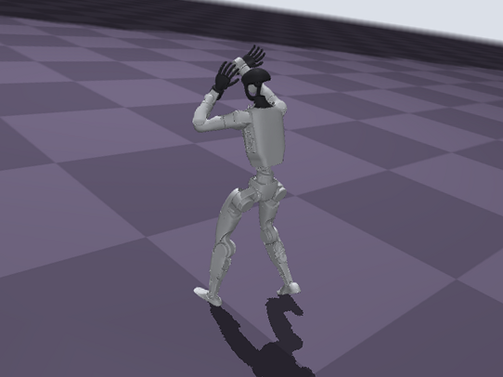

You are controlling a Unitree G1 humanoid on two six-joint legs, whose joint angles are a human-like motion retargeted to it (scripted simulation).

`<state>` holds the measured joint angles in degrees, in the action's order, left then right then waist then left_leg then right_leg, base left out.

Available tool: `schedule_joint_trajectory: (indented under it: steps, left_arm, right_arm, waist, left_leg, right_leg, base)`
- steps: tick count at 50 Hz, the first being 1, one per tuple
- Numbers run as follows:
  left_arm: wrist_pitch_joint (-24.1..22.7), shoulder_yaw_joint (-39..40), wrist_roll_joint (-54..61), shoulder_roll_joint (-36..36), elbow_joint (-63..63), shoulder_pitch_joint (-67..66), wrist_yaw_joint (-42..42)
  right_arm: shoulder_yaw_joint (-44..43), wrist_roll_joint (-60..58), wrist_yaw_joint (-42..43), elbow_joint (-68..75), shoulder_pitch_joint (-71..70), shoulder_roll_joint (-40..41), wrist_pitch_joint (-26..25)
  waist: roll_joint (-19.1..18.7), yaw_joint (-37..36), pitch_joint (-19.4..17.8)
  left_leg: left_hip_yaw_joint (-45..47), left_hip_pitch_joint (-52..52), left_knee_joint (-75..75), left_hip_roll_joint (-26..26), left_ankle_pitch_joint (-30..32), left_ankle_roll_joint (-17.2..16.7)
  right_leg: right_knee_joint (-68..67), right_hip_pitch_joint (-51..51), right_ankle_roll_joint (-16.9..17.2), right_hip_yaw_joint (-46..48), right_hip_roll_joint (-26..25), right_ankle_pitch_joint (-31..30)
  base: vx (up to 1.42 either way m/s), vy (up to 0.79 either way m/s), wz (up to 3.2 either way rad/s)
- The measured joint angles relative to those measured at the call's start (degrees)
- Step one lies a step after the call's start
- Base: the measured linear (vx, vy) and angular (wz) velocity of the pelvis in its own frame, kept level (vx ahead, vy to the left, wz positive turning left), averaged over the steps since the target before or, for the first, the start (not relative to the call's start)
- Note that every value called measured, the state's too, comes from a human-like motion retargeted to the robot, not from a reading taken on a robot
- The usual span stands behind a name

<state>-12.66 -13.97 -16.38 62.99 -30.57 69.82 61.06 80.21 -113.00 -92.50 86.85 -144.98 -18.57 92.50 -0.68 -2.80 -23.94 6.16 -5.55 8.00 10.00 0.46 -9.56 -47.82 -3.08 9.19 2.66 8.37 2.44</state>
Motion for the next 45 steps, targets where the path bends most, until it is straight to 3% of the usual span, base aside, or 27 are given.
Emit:
schedule_joint_trajectory:
  steps: [3,5,7,10,13,15,18,22,25,26,27,28,31,33,34,35,37,38,40,42,45]
  left_arm:
    - [-0.4,-0.8,3.5,-2.4,1.7,-3.1,-2.4]
    - [-0.4,-1.3,6.1,-4.0,4.3,-4.7,-4.0]
    - [-3.5,-1.2,12.7,-10.1,8.5,-4.9,-6.4]
    - [-4.8,1.1,23.8,-18.0,15.7,-9.3,-8.5]
    - [-5.1,-1.2,36.3,-25.2,25.0,-11.3,-15.3]
    - [-3.6,-3.4,49.6,-32.5,32.8,-11.5,-29.9]
    - [-0.6,-4.5,56.0,-40.1,49.8,-6.5,-31.0]
    - [-0.6,-18.1,70.2,-48.2,80.0,9.0,-32.4]
    - [3.4,-22.4,74.6,-49.7,90.0,10.1,-32.7]
    - [3.9,-40.8,78.7,-50.0,92.6,13.1,-37.8]
    - [3.9,-54.0,82.3,-51.2,95.3,15.8,-41.0]
    - [3.1,-56.4,84.7,-54.1,97.8,18.0,-40.7]
    - [2.9,-56.0,87.0,-56.2,99.1,20.6,-41.7]
    - [2.5,-55.2,84.0,-65.6,102.0,25.4,-35.9]
    - [3.6,-46.7,82.4,-64.7,102.7,27.6,-33.8]
    - [5.4,-34.2,81.2,-60.0,102.7,29.3,-32.8]
    - [4.9,-46.5,80.9,-64.4,102.4,30.6,-35.7]
    - [3.9,-41.9,83.2,-60.1,101.7,29.9,-37.5]
    - [3.6,-41.8,87.0,-57.4,101.3,29.2,-39.7]
    - [4.3,-35.3,88.5,-55.2,102.8,28.3,-39.2]
    - [3.0,-31.1,90.7,-52.1,101.4,24.2,-42.1]
  right_arm:
    - [0.0,0.0,0.0,3.1,4.0,2.0,0.0]
    - [0.0,0.0,0.0,7.3,7.9,3.3,0.0]
    - [0.0,0.0,0.0,-19.8,7.6,12.2,0.0]
    - [0.0,0.0,0.0,-28.0,18.9,11.1,0.0]
    - [0.0,0.0,0.0,-31.9,31.1,10.9,0.0]
    - [0.0,0.0,0.0,-31.8,40.3,10.2,0.0]
    - [0.0,0.0,0.0,-24.6,52.6,10.0,0.0]
    - [0.0,0.0,0.0,-16.7,62.3,12.7,0.0]
    - [0.0,0.0,0.0,-17.8,68.6,13.4,0.0]
    - [0.0,0.0,0.0,-27.6,64.5,2.9,0.0]
    - [0.0,0.0,0.0,-35.3,61.9,-5.5,0.0]
    - [0.0,0.0,0.0,-38.7,62.0,-10.0,0.0]
    - [0.0,0.0,0.0,-40.6,64.1,-14.4,0.0]
    - [0.0,0.0,0.0,-40.1,64.7,-22.0,0.0]
    - [0.0,0.0,0.0,-34.3,66.3,-17.0,0.0]
    - [0.0,0.0,0.0,-25.7,68.5,-6.8,0.0]
    - [0.0,0.0,0.0,-29.1,65.4,-15.3,0.0]
    - [0.0,0.0,0.0,-26.8,65.0,-8.5,0.0]
    - [0.0,0.0,0.0,-23.2,64.8,-2.2,0.0]
    - [0.0,0.0,0.0,-21.5,65.6,5.4,0.0]
    - [-0.1,0.0,0.0,-22.1,65.1,10.1,0.0]
  waist:
    - [1.7,1.0,-4.7]
    - [3.7,1.3,-5.7]
    - [2.8,2.4,-5.8]
    - [2.6,2.9,-5.2]
    - [3.7,4.0,-5.8]
    - [3.3,2.9,-5.8]
    - [2.1,0.2,-5.8]
    - [3.6,-2.8,-5.8]
    - [1.8,0.4,-5.8]
    - [7.7,-3.7,-5.8]
    - [11.4,-6.7,-5.8]
    - [10.8,-7.5,-5.8]
    - [10.0,-7.2,-5.8]
    - [7.2,-11.9,-5.8]
    - [3.6,-8.6,-5.8]
    - [-0.9,-2.0,-5.8]
    - [2.1,-7.6,-5.8]
    - [1.4,-3.2,-5.8]
    - [3.4,-2.1,-5.8]
    - [2.5,1.3,-5.8]
    - [2.1,3.7,-5.8]
  left_leg:
    - [0.9,-0.4,-2.0,0.4,0.7,-0.5]
    - [1.4,-2.5,-3.7,0.0,1.7,-1.1]
    - [1.7,-7.6,-1.7,-1.6,1.1,-3.2]
    - [0.9,-10.5,-6.3,-3.6,3.8,-3.5]
    - [-0.5,-14.7,-8.0,-5.6,5.7,-4.6]
    - [-2.0,-18.1,-9.3,-4.9,7.3,-5.4]
    - [-2.1,-25.0,-11.1,-3.1,10.0,-5.4]
    - [-1.8,-36.7,-13.0,-1.5,13.6,-5.4]
    - [-2.3,-42.3,-13.0,-1.2,14.7,-5.4]
    - [-3.9,-46.5,-13.0,-1.1,15.8,-4.5]
    - [-5.0,-50.5,-13.0,-0.9,16.7,-4.1]
    - [-5.1,-53.7,-13.0,-0.5,17.2,-4.5]
    - [-5.6,-59.8,-13.0,0.1,18.5,-5.0]
    - [-5.2,-65.7,-13.0,0.3,19.3,-5.4]
    - [-4.1,-66.5,-13.0,-0.1,19.3,-5.4]
    - [-2.6,-66.0,-13.0,-0.6,19.0,-5.4]
    - [-2.4,-72.4,-9.4,-1.0,18.7,-5.4]
    - [-0.7,-73.8,-7.4,-1.3,17.7,-5.4]
    - [-1.3,-74.0,-7.9,-1.1,17.8,-5.4]
    - [-0.6,-73.0,-8.7,-1.3,17.6,-5.4]
    - [0.4,-71.3,-8.4,-1.7,16.8,-5.4]
  right_leg:
    - [-6.7,-9.3,0.0,0.3,1.4,-0.2]
    - [-5.6,-15.6,0.0,1.5,3.2,0.7]
    - [-0.2,-20.8,1.1,3.9,6.5,1.5]
    - [14.9,-24.8,2.6,8.3,9.2,0.0]
    - [29.0,-25.9,5.1,11.5,10.2,-6.6]
    - [34.7,-27.5,5.8,12.8,8.5,-11.5]
    - [36.9,-34.0,5.8,14.0,6.2,-14.6]
    - [39.6,-45.9,5.8,15.2,3.8,-18.8]
    - [40.5,-51.1,5.8,15.3,3.5,-20.4]
    - [40.7,-54.4,5.5,16.0,4.0,-20.6]
    - [40.9,-57.6,5.4,16.5,4.2,-21.0]
    - [41.0,-60.8,5.7,16.7,3.8,-21.6]
    - [41.1,-66.8,5.8,17.2,3.0,-22.8]
    - [42.1,-72.6,5.8,17.4,2.5,-24.4]
    - [42.0,-74.0,5.8,16.6,2.4,-25.0]
    - [41.5,-74.6,5.8,15.4,2.6,-25.3]
    - [41.6,-78.5,5.8,17.0,3.1,-25.9]
    - [41.8,-79.7,5.8,16.0,2.9,-26.7]
    - [41.6,-80.8,5.8,16.0,2.4,-27.1]
    - [42.0,-80.5,5.8,14.8,2.5,-27.0]
    - [42.4,-79.1,5.8,14.1,2.7,-26.9]
  base:
    - [0.02,0.09,-0.17]
    - [-0.01,0.03,-0.12]
    - [0.01,-0.02,0.34]
    - [0.01,-0.08,0.32]
    - [-0.01,-0.18,0.73]
    - [-0.09,-0.30,0.44]
    - [-0.14,-0.29,-0.04]
    - [-0.11,-0.20,-0.14]
    - [0.06,-0.06,0.10]
    - [0.04,-0.02,0.43]
    - [0.04,-0.02,0.36]
    - [0.02,-0.05,0.06]
    - [0.00,-0.05,-0.17]
    - [0.00,0.01,-0.11]
    - [-0.01,0.10,-0.34]
    - [-0.05,0.14,-0.10]
    - [-0.10,0.11,0.14]
    - [-0.10,0.05,-0.09]
    - [-0.03,-0.01,-0.09]
    - [0.13,0.07,-0.19]
    - [0.06,0.12,0.01]
